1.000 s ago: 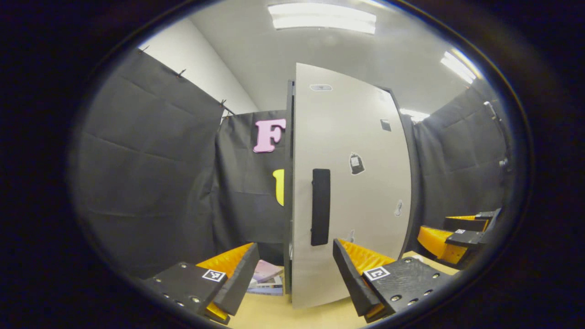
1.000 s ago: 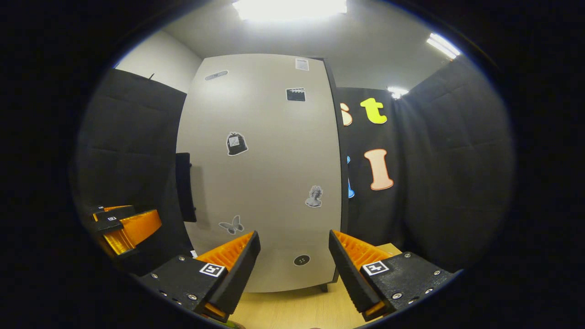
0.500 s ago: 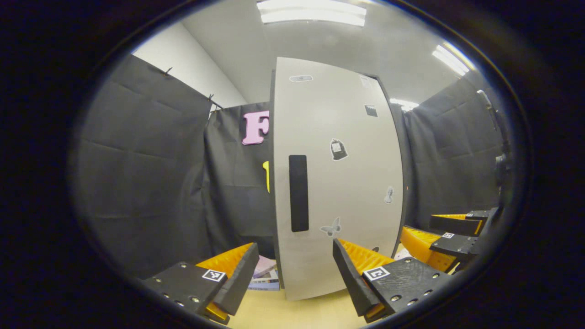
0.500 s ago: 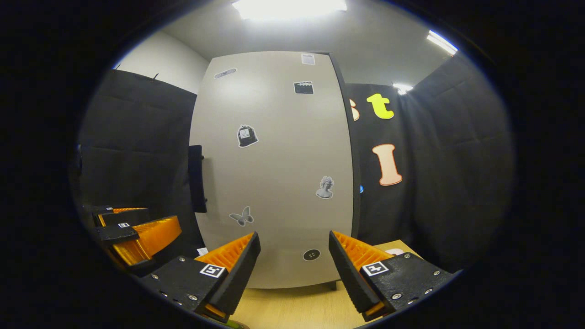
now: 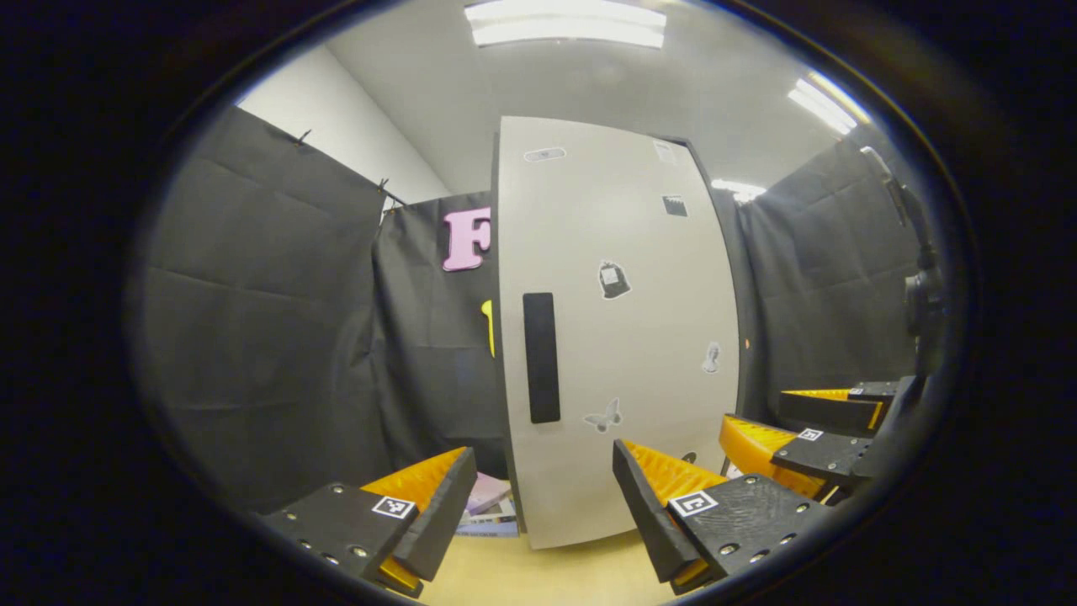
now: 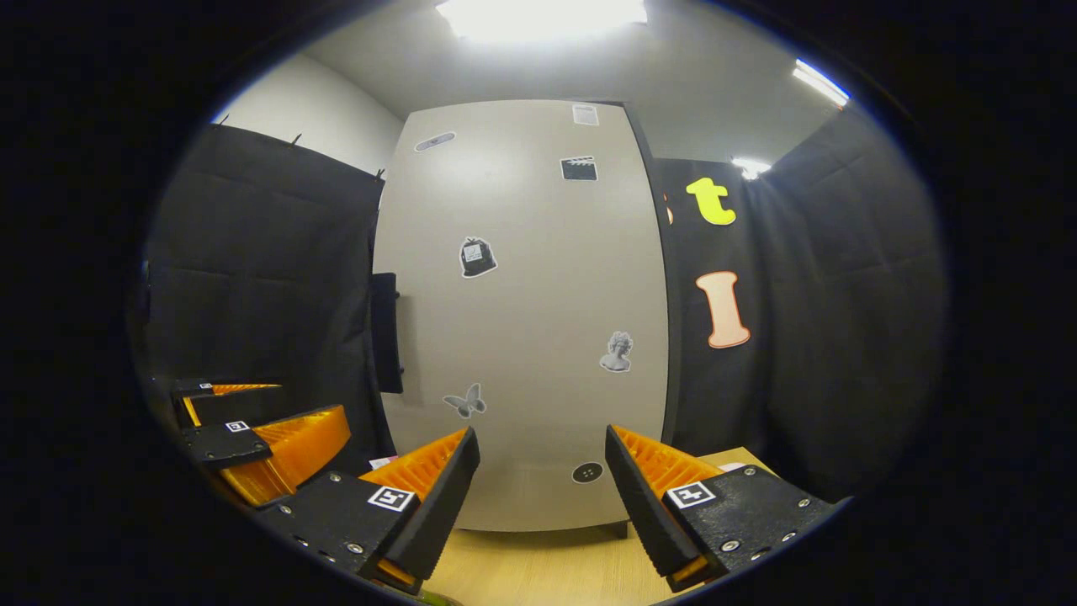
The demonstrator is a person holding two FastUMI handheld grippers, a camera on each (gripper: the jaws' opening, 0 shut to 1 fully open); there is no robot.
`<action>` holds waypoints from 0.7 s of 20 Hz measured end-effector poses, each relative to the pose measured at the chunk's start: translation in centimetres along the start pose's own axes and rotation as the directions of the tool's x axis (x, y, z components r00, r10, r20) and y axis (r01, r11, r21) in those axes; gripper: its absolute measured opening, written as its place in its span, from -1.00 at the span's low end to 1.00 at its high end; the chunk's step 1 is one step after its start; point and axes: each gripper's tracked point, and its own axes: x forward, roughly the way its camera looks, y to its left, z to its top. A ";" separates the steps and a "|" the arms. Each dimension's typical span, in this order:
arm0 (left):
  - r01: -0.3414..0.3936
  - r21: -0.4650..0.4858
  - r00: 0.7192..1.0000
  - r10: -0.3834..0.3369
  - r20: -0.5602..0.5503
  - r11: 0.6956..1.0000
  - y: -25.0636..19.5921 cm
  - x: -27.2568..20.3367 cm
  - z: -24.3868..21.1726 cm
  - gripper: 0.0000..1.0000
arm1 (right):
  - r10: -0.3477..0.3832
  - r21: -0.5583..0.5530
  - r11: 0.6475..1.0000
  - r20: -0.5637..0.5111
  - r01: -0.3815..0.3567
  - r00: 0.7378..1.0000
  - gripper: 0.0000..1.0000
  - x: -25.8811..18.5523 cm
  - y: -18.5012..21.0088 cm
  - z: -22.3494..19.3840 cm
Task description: Open the cabinet door with the right hand, grasp the bottle in the cabinet with the left hand and place it on the coaster, then close the cabinet door with the right hand.
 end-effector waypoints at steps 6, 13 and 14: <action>-0.006 0.000 1.000 0.006 -0.003 1.000 0.5 -0.5 -0.3 0.93 | 0.016 0.002 1.000 -0.008 -0.016 1.000 0.87 -0.3 0.7 0.0; -0.017 -0.001 1.000 0.017 -0.017 1.000 1.3 -0.8 -1.0 0.86 | 0.031 -0.004 1.000 -0.021 -0.031 0.999 0.85 -0.5 1.5 -0.3; -0.015 -0.006 1.000 0.015 -0.020 1.000 1.4 -0.8 -1.1 0.87 | 0.029 -0.002 1.000 -0.024 -0.029 0.999 0.86 -0.5 1.5 -0.4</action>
